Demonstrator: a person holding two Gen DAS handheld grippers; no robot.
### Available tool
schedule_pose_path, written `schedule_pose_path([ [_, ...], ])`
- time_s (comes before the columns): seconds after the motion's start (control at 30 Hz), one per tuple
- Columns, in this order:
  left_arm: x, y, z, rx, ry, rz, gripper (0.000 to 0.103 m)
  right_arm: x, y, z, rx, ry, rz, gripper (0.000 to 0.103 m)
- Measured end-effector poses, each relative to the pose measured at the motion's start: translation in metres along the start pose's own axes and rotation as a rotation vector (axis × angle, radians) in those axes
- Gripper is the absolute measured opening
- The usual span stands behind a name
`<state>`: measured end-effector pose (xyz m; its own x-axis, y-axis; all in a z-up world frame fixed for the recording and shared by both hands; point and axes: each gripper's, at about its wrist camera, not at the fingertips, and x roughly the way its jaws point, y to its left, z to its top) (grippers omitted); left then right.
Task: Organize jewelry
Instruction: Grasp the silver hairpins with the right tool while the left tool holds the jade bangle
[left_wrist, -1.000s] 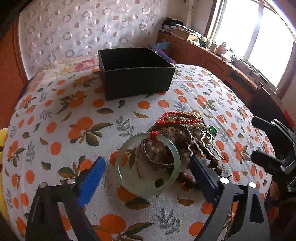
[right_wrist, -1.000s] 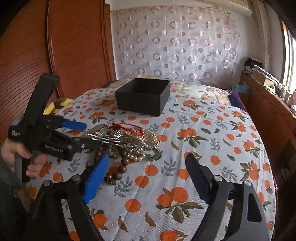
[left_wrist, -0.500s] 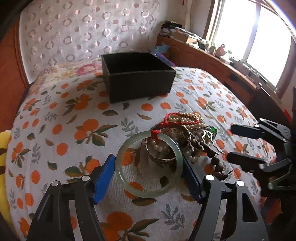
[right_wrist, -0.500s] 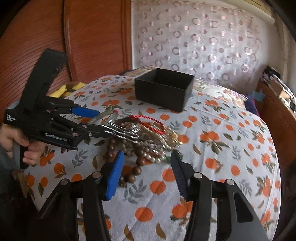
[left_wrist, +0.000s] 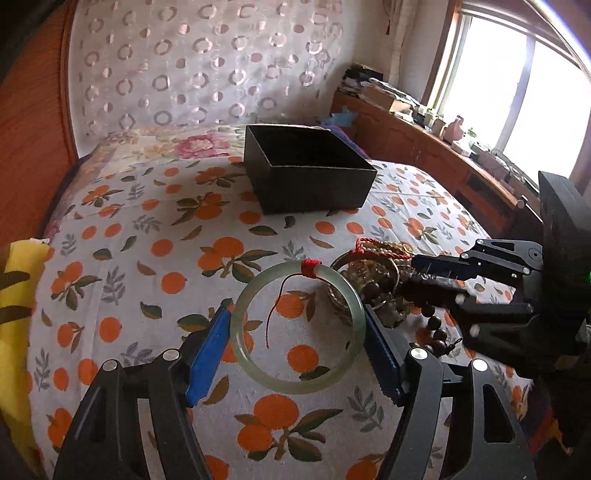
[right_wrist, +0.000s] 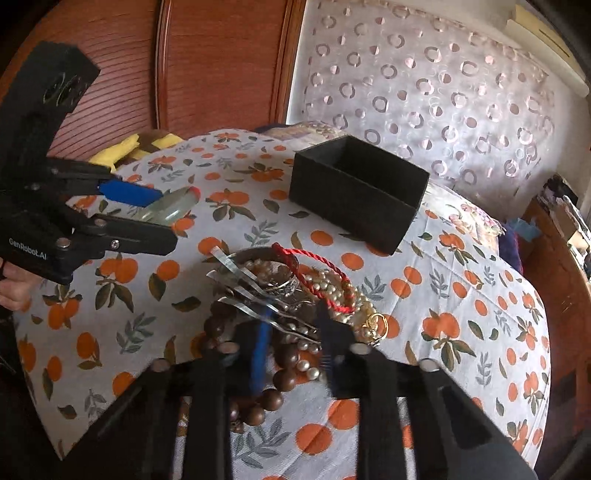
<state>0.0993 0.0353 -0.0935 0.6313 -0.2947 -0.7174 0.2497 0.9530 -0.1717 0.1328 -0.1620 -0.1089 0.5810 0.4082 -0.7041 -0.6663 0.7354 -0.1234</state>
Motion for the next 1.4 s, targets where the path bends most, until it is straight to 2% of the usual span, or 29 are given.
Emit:
schedule_pose_path([
  [0.23, -0.001, -0.001, 0.0, -0.005, -0.013, -0.006, 0.067, -0.021, -0.013, 0.009, 0.015, -0.03, 0.053, 0.002],
  [0.4, 0.0, -0.005, -0.001, 0.0, -0.01, -0.013, 0.067, -0.035, -0.02, 0.019, 0.056, -0.046, 0.102, 0.002],
  [0.87, -0.008, 0.006, -0.005, -0.014, -0.026, 0.014, 0.068, -0.037, -0.029, 0.028, 0.228, 0.011, 0.36, 0.002],
  [1.07, -0.012, 0.008, -0.005, -0.016, -0.032, 0.015, 0.067, -0.014, -0.044, 0.018, 0.334, 0.09, 0.382, 0.003],
  [1.17, -0.012, 0.008, -0.005, -0.016, -0.031, 0.013, 0.068, -0.009, -0.061, 0.013, 0.399, 0.088, 0.358, 0.008],
  [1.27, -0.013, 0.006, -0.006, -0.009, -0.03, 0.012, 0.068, -0.011, -0.069, 0.008, 0.408, 0.091, 0.251, 0.017],
  [1.33, -0.012, 0.003, -0.006, -0.007, -0.028, 0.011, 0.068, -0.014, -0.075, 0.004, 0.395, 0.082, 0.193, 0.037],
  [1.4, -0.011, 0.002, -0.006, -0.005, -0.024, 0.011, 0.068, -0.021, -0.079, 0.0, 0.372, 0.066, 0.115, 0.051],
])
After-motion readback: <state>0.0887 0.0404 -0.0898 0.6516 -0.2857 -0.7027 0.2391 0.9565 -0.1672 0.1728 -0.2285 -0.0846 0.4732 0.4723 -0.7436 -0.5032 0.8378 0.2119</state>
